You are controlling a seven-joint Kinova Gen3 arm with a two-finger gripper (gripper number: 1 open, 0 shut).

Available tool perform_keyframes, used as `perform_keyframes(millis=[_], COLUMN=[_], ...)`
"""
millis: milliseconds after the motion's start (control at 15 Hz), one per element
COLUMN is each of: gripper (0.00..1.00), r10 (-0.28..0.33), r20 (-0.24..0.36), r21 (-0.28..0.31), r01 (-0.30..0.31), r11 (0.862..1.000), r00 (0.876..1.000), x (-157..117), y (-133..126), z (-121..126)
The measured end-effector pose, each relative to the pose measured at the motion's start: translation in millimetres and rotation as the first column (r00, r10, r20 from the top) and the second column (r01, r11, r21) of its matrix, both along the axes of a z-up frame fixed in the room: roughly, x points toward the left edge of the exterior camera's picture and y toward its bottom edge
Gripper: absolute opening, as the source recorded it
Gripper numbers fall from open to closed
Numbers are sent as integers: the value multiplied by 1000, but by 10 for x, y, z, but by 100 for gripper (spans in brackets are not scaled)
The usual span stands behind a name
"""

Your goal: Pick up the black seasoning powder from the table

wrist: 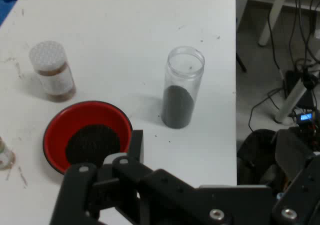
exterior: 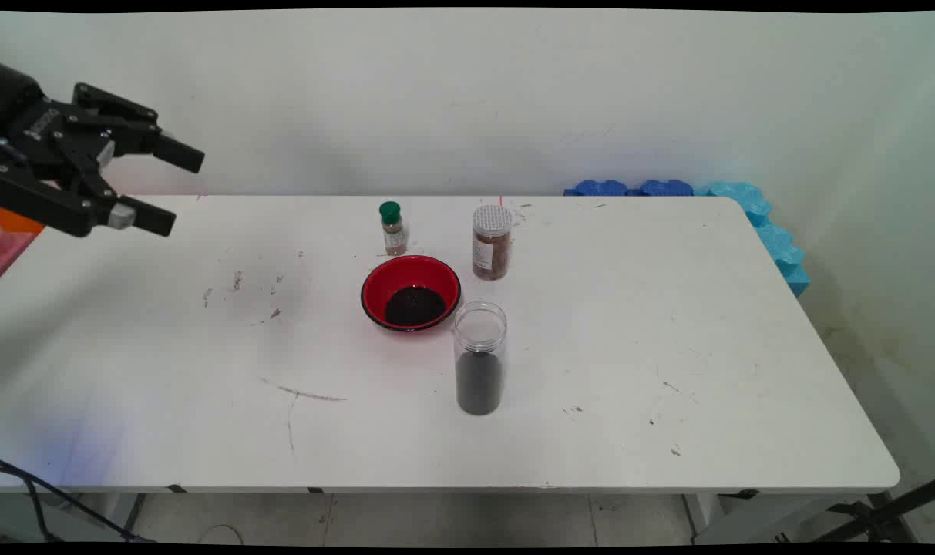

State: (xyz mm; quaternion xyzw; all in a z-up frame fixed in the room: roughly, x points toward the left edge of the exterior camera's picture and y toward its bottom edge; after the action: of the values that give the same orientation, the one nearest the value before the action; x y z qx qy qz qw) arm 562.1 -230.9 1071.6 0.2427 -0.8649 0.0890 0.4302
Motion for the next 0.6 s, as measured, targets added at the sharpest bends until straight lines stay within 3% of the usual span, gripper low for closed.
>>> perform_keyframes(millis=[600], gripper=[100], r10=[32], r20=[9], r21=[47], r01=[-33], r11=[998], r00=[999], x=[45], y=[-126], z=[-52])
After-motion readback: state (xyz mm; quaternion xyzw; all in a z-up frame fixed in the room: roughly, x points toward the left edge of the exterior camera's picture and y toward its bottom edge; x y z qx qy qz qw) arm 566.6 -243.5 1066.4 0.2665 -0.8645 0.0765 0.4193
